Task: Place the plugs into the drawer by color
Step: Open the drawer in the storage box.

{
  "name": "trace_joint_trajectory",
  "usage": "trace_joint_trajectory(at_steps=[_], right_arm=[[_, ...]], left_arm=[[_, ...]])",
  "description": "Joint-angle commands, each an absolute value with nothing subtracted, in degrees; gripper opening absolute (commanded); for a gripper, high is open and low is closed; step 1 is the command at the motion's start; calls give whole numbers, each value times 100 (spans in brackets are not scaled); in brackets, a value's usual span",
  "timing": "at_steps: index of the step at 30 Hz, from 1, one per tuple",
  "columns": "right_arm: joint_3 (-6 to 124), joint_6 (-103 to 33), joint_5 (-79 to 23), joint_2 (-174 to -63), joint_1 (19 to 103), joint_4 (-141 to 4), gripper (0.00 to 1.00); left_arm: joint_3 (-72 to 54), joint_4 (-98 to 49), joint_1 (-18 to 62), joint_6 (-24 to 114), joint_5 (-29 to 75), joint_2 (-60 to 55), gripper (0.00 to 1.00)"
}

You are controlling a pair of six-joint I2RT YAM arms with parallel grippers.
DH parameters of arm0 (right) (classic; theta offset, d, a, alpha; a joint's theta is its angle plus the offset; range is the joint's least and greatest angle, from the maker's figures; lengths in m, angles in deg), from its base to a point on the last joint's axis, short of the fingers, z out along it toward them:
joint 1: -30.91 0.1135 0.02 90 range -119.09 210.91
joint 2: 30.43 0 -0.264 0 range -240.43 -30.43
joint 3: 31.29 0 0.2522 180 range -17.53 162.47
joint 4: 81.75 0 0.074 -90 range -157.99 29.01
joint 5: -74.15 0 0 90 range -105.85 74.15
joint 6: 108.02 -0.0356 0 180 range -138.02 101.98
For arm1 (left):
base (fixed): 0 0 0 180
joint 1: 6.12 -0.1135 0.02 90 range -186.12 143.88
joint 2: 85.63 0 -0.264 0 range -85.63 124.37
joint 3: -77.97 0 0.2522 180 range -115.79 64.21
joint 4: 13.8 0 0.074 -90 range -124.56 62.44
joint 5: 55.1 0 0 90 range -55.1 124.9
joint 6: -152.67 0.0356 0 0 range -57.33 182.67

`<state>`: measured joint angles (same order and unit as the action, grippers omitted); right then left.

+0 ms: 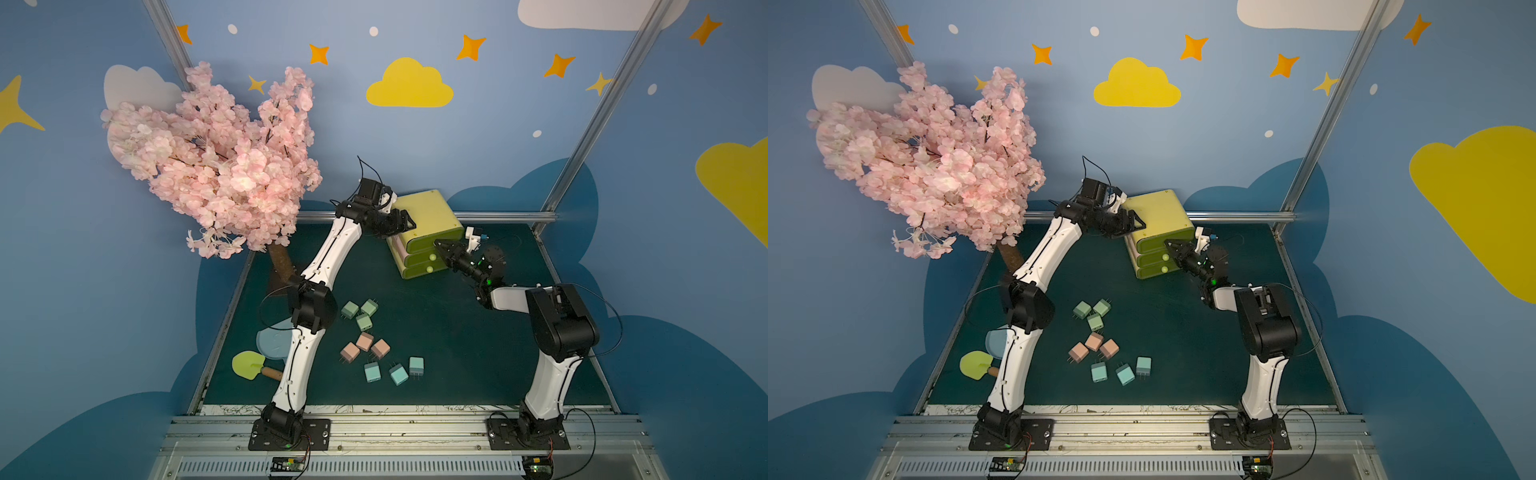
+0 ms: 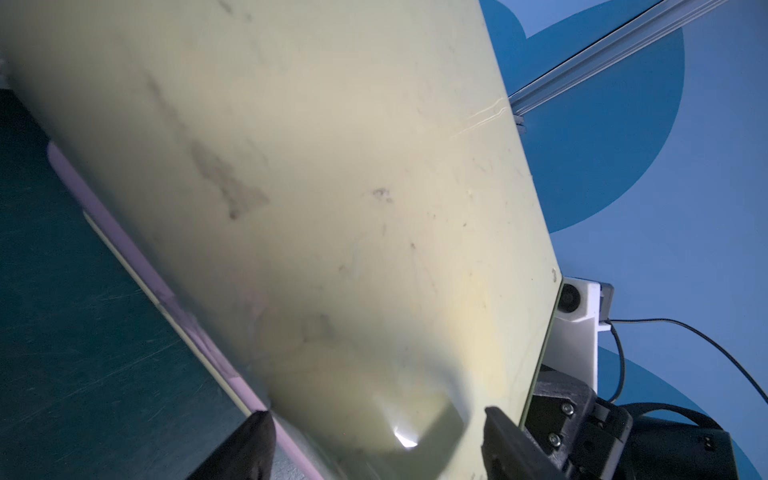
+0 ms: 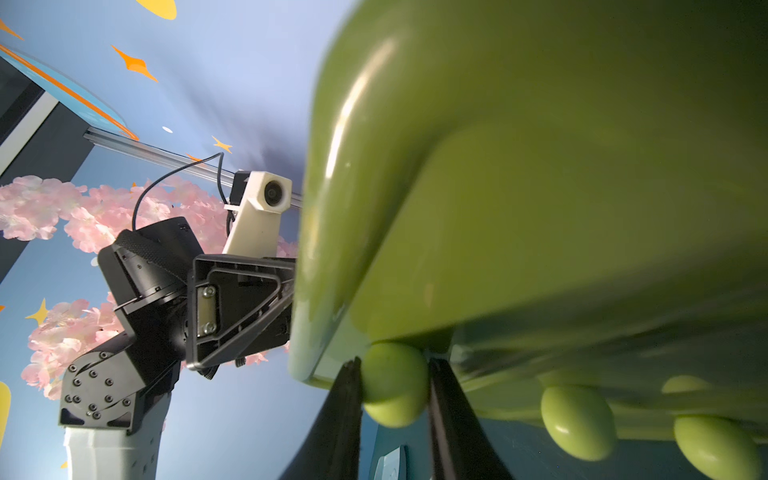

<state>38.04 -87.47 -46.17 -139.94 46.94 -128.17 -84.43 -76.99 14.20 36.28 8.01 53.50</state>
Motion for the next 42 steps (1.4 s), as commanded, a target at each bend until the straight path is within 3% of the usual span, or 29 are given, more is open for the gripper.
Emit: trace_joint_trajectory(at_steps=[1,16,29,33,42], right_arm=[[3583,-8502,-4370,-13519,4726,-12691,18],[2335,-7491,-3615,-11613,5080,-11099,18],[2132,-7270,-3733,-11478,5180,-10861,25],[1956,-7199,-3781,-11520,5183,-10850,31],[1825,-6899,-4030,-11118,4791,-10558,57]], left_arm=[[-8398,-7713,1417,3666,887,5516,80],[-8363,-7737,1463,3586,1059,5531,80],[-8222,-7740,1568,3638,1135,5474,80],[-8222,-7740,1572,3647,1140,5465,80],[-8248,-7730,1568,3724,1104,5491,80]])
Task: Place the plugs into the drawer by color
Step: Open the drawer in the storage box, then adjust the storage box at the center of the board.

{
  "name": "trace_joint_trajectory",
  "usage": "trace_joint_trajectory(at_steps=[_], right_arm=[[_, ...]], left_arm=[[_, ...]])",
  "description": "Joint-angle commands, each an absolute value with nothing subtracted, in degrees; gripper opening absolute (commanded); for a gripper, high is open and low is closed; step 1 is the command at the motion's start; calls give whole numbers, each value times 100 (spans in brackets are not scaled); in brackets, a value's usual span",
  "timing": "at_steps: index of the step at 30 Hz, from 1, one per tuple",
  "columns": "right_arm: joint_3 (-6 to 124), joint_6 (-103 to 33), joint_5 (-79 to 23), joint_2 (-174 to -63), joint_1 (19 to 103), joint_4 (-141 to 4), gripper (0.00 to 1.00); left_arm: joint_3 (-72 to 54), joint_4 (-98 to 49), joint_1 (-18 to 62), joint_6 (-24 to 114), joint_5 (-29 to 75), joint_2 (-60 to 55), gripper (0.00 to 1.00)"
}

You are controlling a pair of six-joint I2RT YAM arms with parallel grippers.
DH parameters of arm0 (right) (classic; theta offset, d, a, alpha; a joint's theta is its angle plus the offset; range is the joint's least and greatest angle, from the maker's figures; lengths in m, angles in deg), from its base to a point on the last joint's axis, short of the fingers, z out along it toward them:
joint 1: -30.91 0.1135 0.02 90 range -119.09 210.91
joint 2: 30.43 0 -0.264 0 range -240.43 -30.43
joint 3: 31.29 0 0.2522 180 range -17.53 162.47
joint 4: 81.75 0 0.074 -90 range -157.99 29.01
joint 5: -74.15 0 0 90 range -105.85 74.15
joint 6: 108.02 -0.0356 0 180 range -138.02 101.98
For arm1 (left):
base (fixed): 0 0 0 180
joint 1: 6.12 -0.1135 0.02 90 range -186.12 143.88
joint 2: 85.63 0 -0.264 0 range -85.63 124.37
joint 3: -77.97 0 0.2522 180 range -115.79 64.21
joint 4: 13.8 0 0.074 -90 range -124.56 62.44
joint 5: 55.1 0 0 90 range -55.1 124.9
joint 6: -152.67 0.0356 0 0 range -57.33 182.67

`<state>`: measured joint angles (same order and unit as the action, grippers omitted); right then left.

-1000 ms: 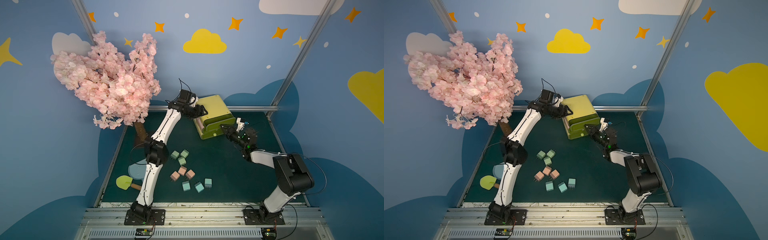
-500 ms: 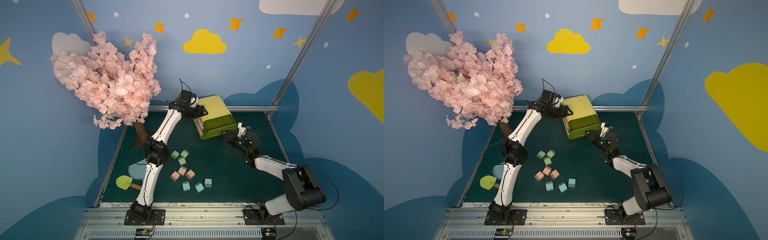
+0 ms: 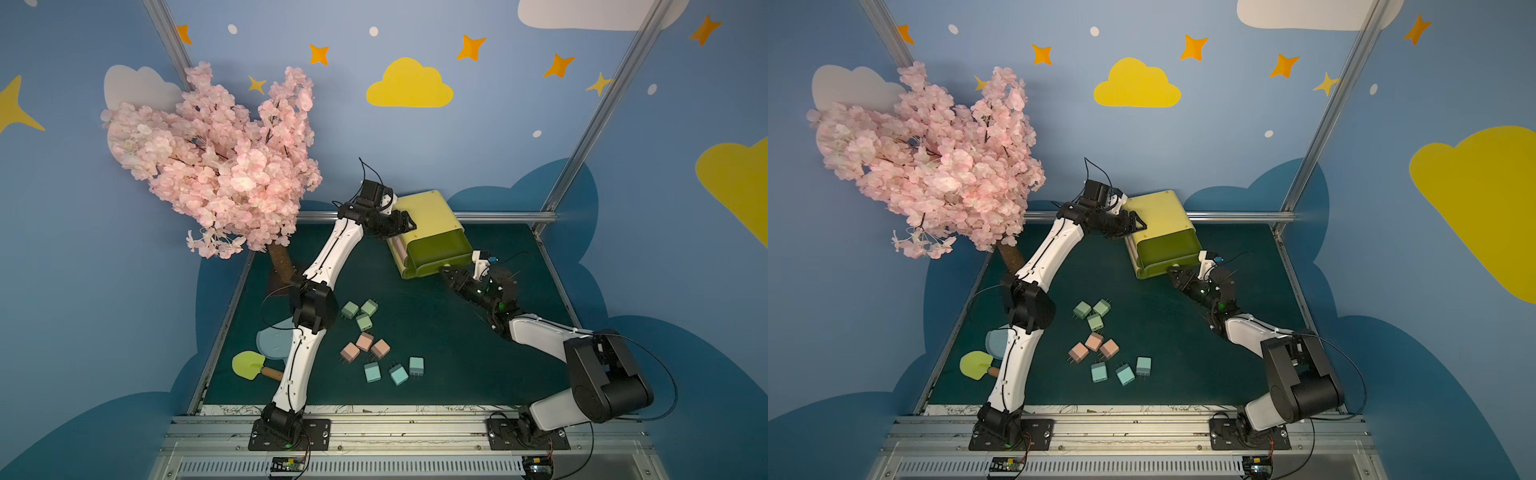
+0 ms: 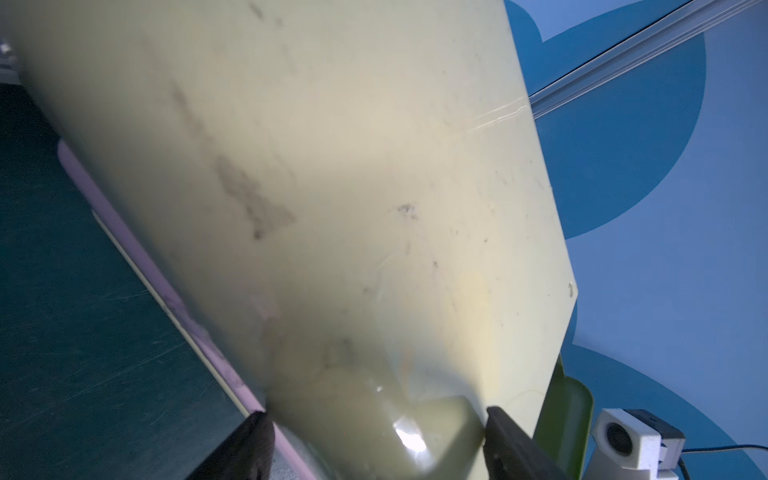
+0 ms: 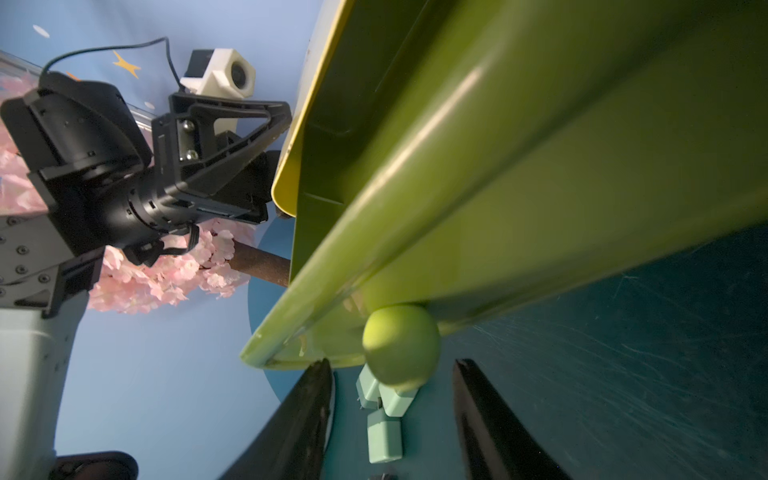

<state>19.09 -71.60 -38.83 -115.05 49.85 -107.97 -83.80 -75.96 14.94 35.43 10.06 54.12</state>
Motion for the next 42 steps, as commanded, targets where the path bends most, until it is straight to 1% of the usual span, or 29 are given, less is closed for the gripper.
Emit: trace_joint_trajectory(at_steps=[1,3,5,7,9,11,12,14,17,19,22,24,27,31,36,42], right_arm=[[1824,-6771,-4083,-10941,4664,-10362,60],[1824,-6539,-4053,-10547,4397,-9889,64],[1852,-6253,-3766,-10124,4204,-9405,67],[2061,-5817,-3196,-9762,4108,-8631,68],[2497,-5420,-2894,-9679,4012,-8066,70],[2957,-5106,-2913,-9929,3876,-7859,72],[3259,-4968,-3020,-10176,3787,-7830,74],[4084,-4931,-3461,-10920,3561,-7471,75],[5663,-5008,-4594,-12315,3301,-6851,77],[6866,-5104,-5631,-13328,3200,-6504,79],[8227,-5162,-6263,-14382,3246,-5971,80],[8700,-5095,-6401,-14715,3340,-5771,80],[8919,-4996,-6550,-14882,3448,-5709,80],[8752,-4940,-6629,-14831,3559,-5869,81],[8354,-4835,-6647,-14586,3592,-5969,80],[7792,-4807,-6623,-14202,3601,-6123,78]], left_arm=[[-8256,-7749,1572,3735,1112,5475,80],[-8257,-7796,1563,3766,1148,5402,80],[-8249,-7818,1565,3769,1196,5274,80],[-8235,-7819,1564,3707,1290,5093,81],[-8209,-7781,1568,3632,1455,4922,82],[-8102,-7660,1564,3530,1635,4772,83],[-8006,-7530,1561,3458,1691,4693,84],[-7928,-7344,1555,3370,1757,4676,88],[-8219,-7388,1524,3331,1782,4920,91],[-8521,-7481,1476,3293,1678,5149,91],[-8778,-7545,1408,3203,1604,5400,92],[-8911,-7662,1394,3166,1716,5516,92],[-8995,-7636,1400,3156,1647,5626,92],[-8995,-7363,1470,3084,1291,5764,93],[-9004,-7239,1647,3081,1023,5910,92],[-9004,-7138,1884,3154,889,5931,91]])
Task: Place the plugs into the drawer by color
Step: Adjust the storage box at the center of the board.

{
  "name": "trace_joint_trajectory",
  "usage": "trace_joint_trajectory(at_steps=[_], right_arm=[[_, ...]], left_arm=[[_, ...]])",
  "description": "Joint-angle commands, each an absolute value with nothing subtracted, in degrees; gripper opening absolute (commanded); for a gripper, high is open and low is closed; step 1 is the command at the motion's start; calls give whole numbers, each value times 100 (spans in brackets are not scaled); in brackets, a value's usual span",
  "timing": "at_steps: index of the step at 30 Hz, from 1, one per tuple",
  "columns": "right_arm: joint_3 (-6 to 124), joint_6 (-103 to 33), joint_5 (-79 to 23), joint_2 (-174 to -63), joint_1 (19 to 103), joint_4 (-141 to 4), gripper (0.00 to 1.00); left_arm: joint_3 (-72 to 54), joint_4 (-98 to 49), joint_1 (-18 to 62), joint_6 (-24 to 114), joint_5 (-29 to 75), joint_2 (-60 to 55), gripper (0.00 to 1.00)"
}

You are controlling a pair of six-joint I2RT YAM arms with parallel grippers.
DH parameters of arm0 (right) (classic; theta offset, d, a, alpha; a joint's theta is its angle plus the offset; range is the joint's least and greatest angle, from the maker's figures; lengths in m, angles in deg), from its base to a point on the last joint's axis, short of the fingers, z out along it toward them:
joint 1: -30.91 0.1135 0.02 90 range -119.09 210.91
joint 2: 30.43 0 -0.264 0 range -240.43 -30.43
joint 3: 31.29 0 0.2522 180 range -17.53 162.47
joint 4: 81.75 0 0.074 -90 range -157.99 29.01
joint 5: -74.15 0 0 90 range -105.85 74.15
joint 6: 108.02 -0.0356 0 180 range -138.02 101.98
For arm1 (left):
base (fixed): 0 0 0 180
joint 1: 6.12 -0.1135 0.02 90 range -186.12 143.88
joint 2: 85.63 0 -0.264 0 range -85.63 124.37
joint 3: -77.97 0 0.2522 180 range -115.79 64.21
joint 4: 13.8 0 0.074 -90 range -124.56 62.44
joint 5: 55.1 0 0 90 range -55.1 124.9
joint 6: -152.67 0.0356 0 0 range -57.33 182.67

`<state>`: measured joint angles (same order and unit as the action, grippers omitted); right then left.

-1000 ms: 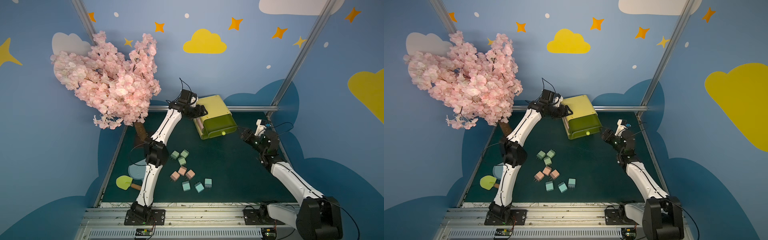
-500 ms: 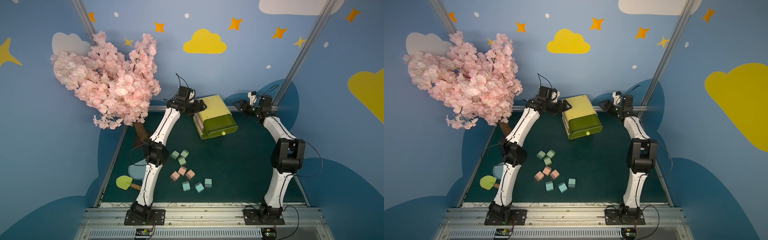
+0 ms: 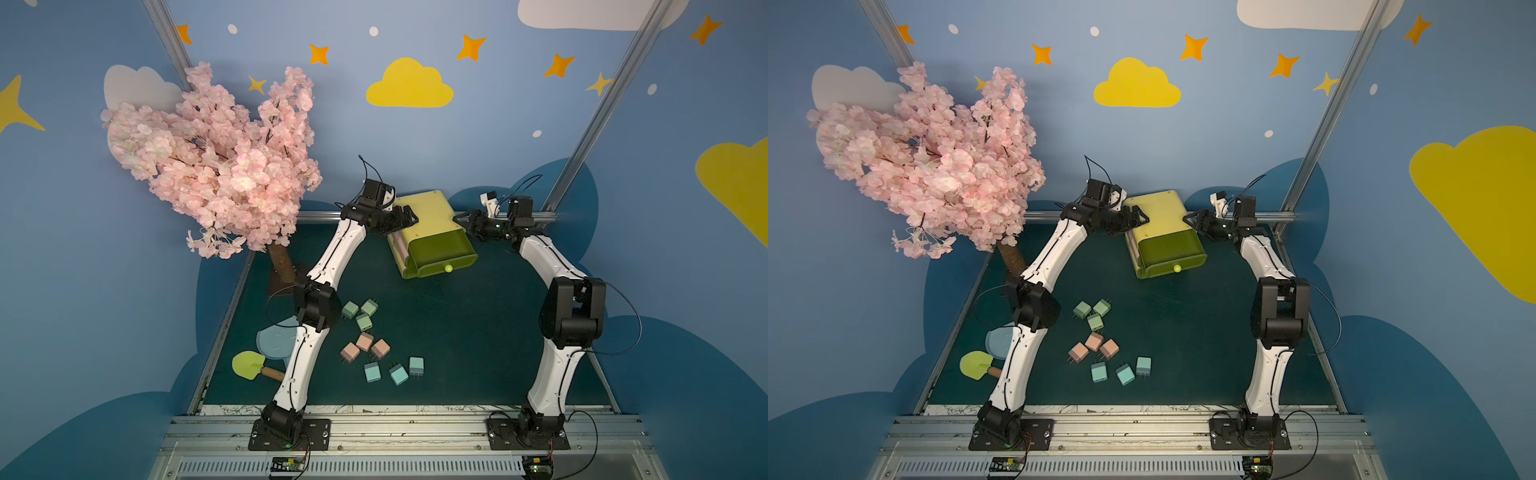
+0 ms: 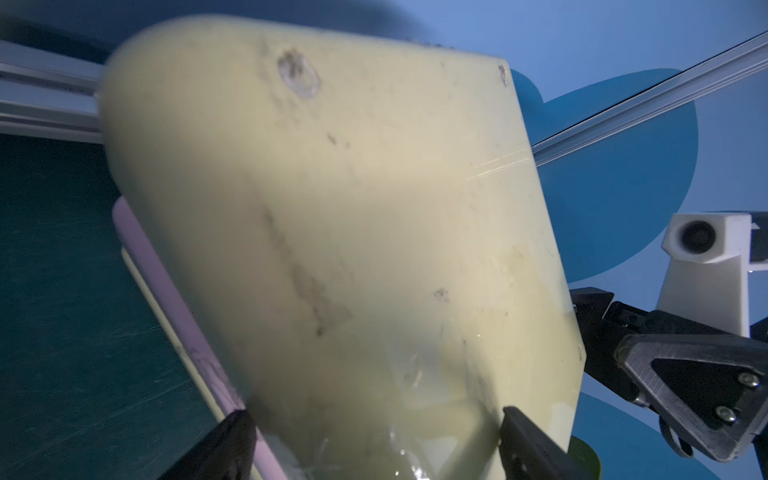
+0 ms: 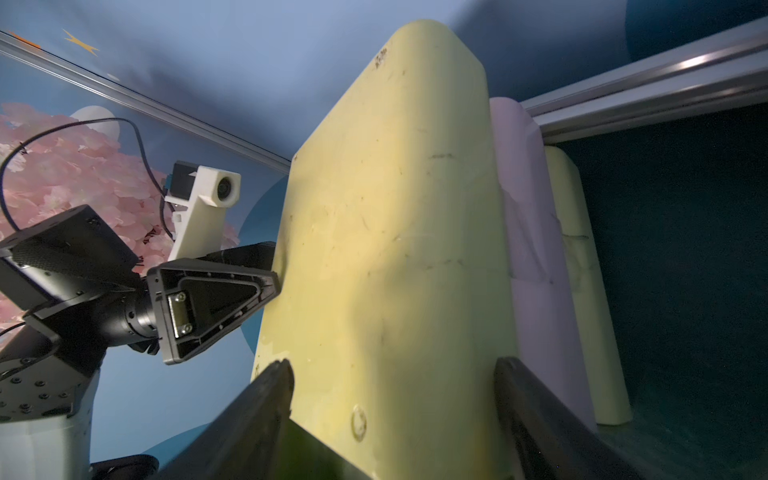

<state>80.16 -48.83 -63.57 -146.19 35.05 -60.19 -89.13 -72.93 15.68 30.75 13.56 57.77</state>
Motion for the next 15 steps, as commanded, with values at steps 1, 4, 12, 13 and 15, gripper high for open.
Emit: trace_joint_trajectory(at_steps=[1,4,12,13,15], right_arm=[[7678,-4824,-6606,-14125,3604,-6180,77],[7304,-4842,-6547,-13873,3614,-6341,77],[6672,-4714,-6298,-13386,3597,-6298,76],[6637,-4691,-6243,-13341,3590,-6254,76],[6550,-4701,-6114,-13263,3494,-6201,76]], left_arm=[[-9004,-7118,1931,3168,871,5931,92],[-9004,-7089,2063,3216,847,5926,92],[-9004,-7063,2150,3199,775,5935,92],[-9004,-7086,2158,3214,783,5923,92],[-9004,-7195,2137,3284,832,5858,92]])
